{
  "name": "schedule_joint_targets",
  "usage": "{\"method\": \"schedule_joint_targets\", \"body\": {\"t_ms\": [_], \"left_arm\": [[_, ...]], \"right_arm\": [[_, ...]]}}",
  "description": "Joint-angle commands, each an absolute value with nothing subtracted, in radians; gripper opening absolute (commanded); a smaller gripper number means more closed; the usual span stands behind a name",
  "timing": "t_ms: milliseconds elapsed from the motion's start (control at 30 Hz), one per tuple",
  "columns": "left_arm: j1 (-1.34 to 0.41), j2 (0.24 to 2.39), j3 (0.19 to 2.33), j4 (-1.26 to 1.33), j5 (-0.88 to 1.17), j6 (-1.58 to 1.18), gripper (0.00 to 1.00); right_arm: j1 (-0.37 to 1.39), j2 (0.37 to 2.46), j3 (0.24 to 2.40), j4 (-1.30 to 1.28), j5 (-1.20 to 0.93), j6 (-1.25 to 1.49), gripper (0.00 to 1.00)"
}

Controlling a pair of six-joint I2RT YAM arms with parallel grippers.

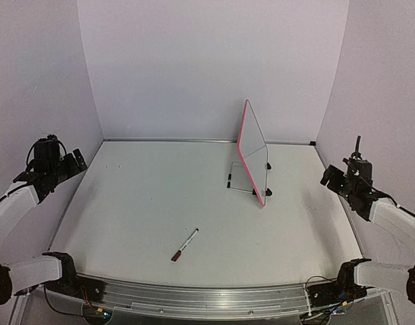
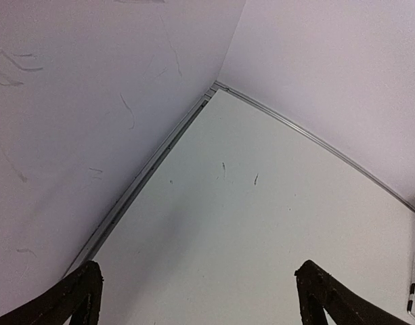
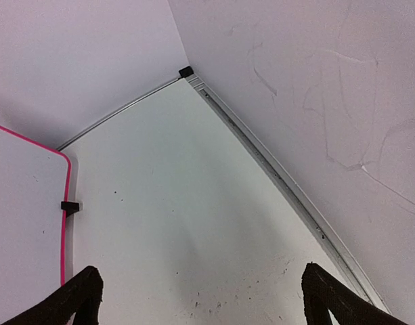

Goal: Write a sentence on the whiteboard
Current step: Adjust the whiteboard.

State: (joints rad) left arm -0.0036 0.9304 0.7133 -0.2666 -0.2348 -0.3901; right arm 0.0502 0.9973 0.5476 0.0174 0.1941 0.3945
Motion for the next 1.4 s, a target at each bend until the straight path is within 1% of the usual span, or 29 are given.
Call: {"method": "schedule_joint_targets", "body": {"t_ms": [0, 100, 133, 267, 367, 500, 600, 767, 900, 1000, 1200, 1367], "left_arm": [[-0.003, 0.971, 0.866, -0.411, -0.235, -0.377, 1.00], [-0.004, 1.015, 0.987, -0.529, -0.236, -0.357, 1.00], [-0.004, 1.033, 1.045, -0.561, -0.220, -0.341, 1.00], [-0.003, 1.096, 1.206, -0.646, -0.070, -0.235, 1.00], [-0.003, 1.109, 1.249, -0.659, 0.037, -0.161, 1.00], [-0.003, 1.040, 1.164, -0.557, 0.101, -0.104, 1.00], [-0.003, 0.990, 1.080, -0.465, 0.131, -0.081, 1.00], [-0.003, 0.992, 1.051, -0.483, 0.107, -0.056, 1.00], [-0.003, 0.989, 1.028, -0.468, 0.159, -0.070, 0.99], [-0.003, 0.995, 1.027, -0.463, 0.173, -0.075, 0.99], [-0.003, 1.003, 1.024, -0.466, 0.175, -0.078, 1.00], [-0.003, 1.013, 1.027, -0.469, 0.171, -0.078, 1.00]], "right_arm": [[0.047, 1.004, 0.583, 0.016, 0.012, 0.312, 0.98], [0.046, 1.003, 0.606, 0.008, -0.125, 0.267, 0.98], [0.046, 1.008, 0.617, 0.004, -0.170, 0.252, 0.96], [0.046, 1.088, 0.665, -0.027, -0.316, 0.257, 0.89], [0.049, 1.194, 0.691, -0.021, -0.400, 0.275, 0.83], [0.056, 1.339, 0.734, -0.009, -0.509, 0.295, 0.74], [0.091, 1.427, 0.769, 0.009, -0.525, 0.295, 0.67], [0.139, 1.582, 0.843, 0.072, -0.560, 0.320, 0.58], [0.177, 1.704, 0.916, 0.118, -0.573, 0.343, 0.52], [0.202, 1.796, 0.979, 0.133, -0.577, 0.352, 0.47], [0.217, 1.891, 1.031, 0.184, -0.579, 0.370, 0.35], [0.218, 1.913, 1.024, 0.214, -0.619, 0.359, 0.30]]}}
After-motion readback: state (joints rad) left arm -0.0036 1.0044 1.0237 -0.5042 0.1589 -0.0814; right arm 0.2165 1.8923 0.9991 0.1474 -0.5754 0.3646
